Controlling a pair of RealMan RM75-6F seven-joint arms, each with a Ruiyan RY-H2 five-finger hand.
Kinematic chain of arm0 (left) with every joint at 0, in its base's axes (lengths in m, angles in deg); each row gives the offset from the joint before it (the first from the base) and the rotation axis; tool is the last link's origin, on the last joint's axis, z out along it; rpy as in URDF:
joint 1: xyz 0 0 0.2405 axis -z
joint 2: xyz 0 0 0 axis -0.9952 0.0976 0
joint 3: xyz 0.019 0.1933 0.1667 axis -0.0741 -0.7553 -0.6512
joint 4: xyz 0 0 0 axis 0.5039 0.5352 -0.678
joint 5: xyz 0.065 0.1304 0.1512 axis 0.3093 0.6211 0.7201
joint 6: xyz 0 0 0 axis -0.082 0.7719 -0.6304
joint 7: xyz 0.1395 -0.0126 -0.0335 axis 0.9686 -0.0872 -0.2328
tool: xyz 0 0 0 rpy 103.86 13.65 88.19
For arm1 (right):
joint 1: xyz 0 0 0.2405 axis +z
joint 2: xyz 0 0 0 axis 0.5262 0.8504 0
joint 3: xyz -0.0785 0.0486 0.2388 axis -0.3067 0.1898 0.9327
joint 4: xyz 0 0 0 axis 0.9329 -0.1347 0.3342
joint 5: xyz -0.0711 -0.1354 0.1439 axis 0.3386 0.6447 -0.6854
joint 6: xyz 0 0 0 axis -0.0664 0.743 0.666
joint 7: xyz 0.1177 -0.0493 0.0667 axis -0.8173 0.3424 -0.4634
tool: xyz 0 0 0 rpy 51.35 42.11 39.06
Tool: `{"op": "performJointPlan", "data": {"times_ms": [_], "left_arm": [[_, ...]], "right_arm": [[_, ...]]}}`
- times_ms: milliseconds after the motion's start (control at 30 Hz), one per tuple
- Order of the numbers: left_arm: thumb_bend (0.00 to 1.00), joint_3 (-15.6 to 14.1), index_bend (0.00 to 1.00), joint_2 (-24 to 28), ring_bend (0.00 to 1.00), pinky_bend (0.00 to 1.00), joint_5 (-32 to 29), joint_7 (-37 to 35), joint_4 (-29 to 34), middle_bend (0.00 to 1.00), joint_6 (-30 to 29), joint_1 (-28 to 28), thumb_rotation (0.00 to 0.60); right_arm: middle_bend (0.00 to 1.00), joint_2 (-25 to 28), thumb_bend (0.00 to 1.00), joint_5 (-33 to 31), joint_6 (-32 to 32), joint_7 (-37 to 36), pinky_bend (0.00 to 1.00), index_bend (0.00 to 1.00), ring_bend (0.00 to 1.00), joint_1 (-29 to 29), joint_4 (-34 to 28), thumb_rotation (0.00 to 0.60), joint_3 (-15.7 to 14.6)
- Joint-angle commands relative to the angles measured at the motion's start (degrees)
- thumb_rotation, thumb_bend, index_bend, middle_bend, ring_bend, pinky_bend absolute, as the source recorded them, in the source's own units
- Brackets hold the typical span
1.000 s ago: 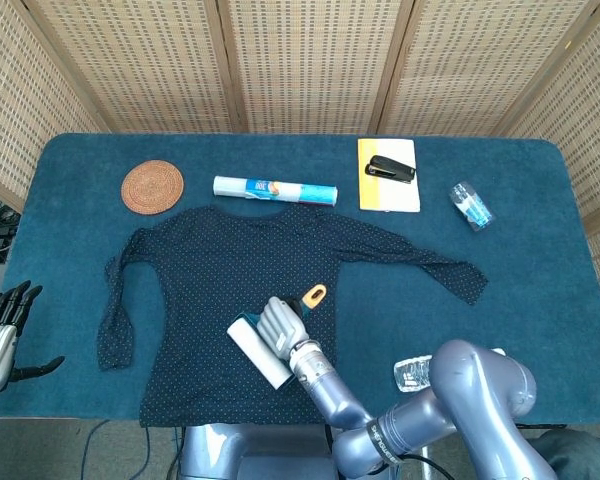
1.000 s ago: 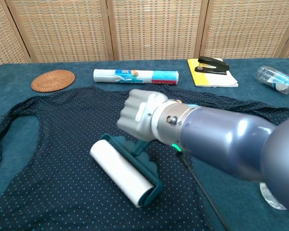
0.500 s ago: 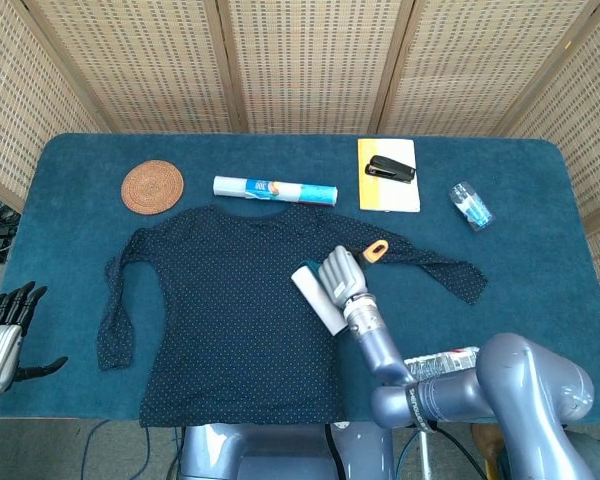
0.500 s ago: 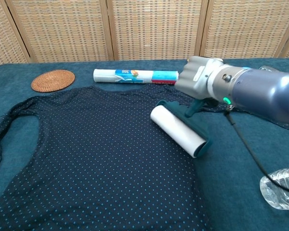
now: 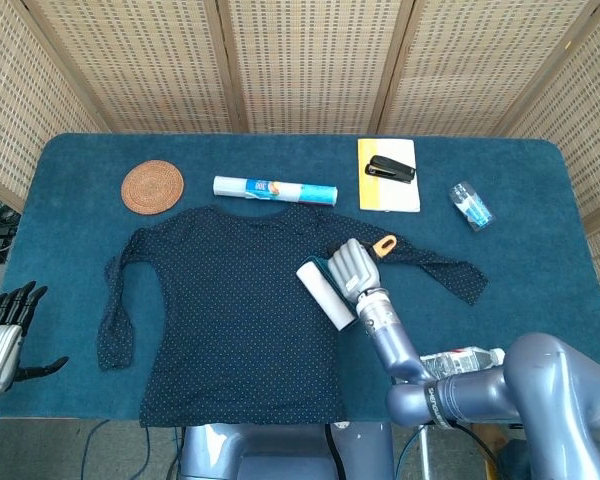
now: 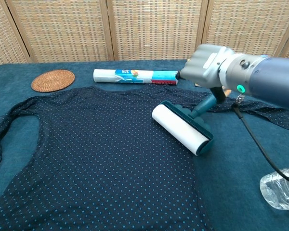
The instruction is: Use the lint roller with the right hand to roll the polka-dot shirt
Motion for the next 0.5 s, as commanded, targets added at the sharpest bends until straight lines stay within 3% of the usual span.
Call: {"op": "performJointPlan", "data": {"times_ms": [33, 100, 200, 333, 400, 467, 500], "left_arm": [[0.00, -0.2, 0.00, 0.3, 0.00, 0.00, 0.8, -0.9, 0.1, 0.00, -0.6, -0.2, 0.600], [0.00, -0.4, 0.00, 0.5, 0.00, 0.00, 1.3, -1.3, 0.2, 0.00, -1.0, -0.4, 0.600], [0.00, -0.9, 0.00, 1.0, 0.00, 0.00, 3.3, -2.1, 0.8, 0.00, -2.7, -1.0, 0.600], [0.00, -1.7, 0.00, 1.2, 0.00, 0.00, 6.1, -2.8, 1.1, 0.00, -5.3, -1.9, 0.600], [0.00, -1.8, 0.00, 1.2, 0.00, 0.00, 6.5, -2.9, 1.0, 0.00, -5.7, -2.1, 0.600], [0.00, -2.3, 0.00, 0.9, 0.00, 0.00, 7.4, -2.7, 0.8, 0.00, -6.1, -2.3, 0.600], [0.00, -2.3, 0.00, 0.9, 0.00, 0.00, 7.6, -2.5, 0.7, 0.00, -6.2, -2.3, 0.600]], "right_arm": [[0.96, 6.8, 0.02, 9.0, 3.4, -8.9, 1.00, 0.00, 1.00, -4.9, -4.1, 0.600, -0.8], [0.95, 9.4, 0.02, 13.1, 4.0, -13.5, 1.00, 0.00, 1.00, -7.2, -4.7, 0.600, -1.6], [0.93, 13.9, 0.02, 23.4, 6.8, -26.9, 1.00, 0.00, 0.99, -13.5, -3.4, 0.600, -3.6], [0.83, 16.1, 0.02, 34.9, 11.6, -43.9, 0.97, 0.00, 0.87, -21.8, 3.7, 0.600, -6.6], [0.72, 16.2, 0.01, 36.9, 12.9, -48.3, 0.84, 0.00, 0.74, -24.5, 6.2, 0.600, -7.1], [0.42, 17.1, 0.00, 36.9, 14.1, -53.9, 0.46, 0.00, 0.37, -29.3, 8.3, 0.600, -8.3], [0.30, 17.4, 0.00, 36.9, 13.9, -55.0, 0.31, 0.00, 0.24, -30.5, 8.4, 0.600, -8.4]]}}
